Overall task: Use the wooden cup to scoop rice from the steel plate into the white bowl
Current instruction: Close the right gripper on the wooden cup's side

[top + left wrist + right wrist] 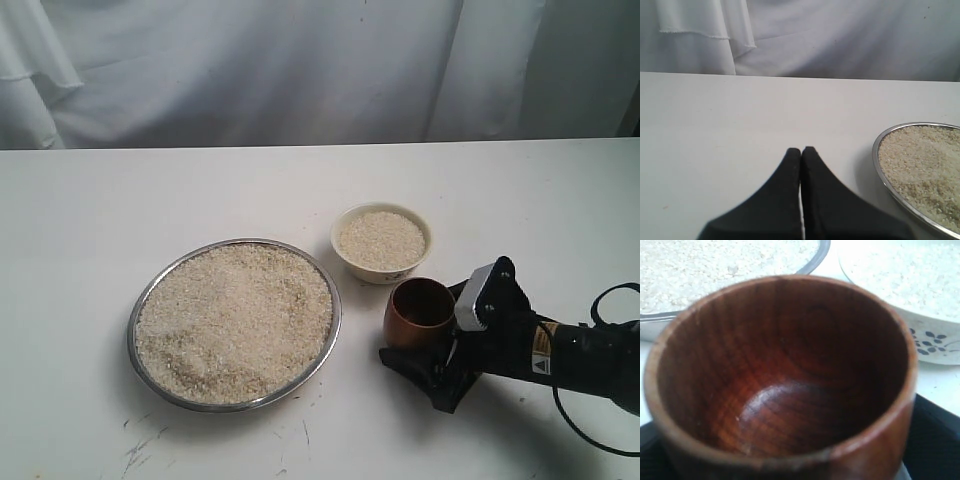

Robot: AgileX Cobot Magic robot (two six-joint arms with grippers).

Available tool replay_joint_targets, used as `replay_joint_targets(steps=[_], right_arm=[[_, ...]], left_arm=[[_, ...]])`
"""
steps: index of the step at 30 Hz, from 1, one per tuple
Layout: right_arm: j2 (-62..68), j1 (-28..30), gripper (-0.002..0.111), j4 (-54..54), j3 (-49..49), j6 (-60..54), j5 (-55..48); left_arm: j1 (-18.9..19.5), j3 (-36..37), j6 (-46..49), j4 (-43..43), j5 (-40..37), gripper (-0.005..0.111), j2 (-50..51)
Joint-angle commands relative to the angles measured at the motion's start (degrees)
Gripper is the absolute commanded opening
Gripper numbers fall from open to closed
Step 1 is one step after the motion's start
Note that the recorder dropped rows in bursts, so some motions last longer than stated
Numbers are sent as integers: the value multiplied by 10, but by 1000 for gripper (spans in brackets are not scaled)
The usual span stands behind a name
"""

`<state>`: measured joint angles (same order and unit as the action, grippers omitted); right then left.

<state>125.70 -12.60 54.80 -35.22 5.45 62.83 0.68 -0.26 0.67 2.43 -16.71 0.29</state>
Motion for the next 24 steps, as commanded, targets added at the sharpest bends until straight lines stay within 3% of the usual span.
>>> replay_joint_targets(steps=[1, 24], right_arm=[[1, -1, 82, 10, -1, -7, 10], [1, -1, 82, 7, -24, -9, 16]], left_arm=[[-1, 3, -2, 0, 4, 0, -3], [-1, 3, -2, 0, 4, 0, -3]])
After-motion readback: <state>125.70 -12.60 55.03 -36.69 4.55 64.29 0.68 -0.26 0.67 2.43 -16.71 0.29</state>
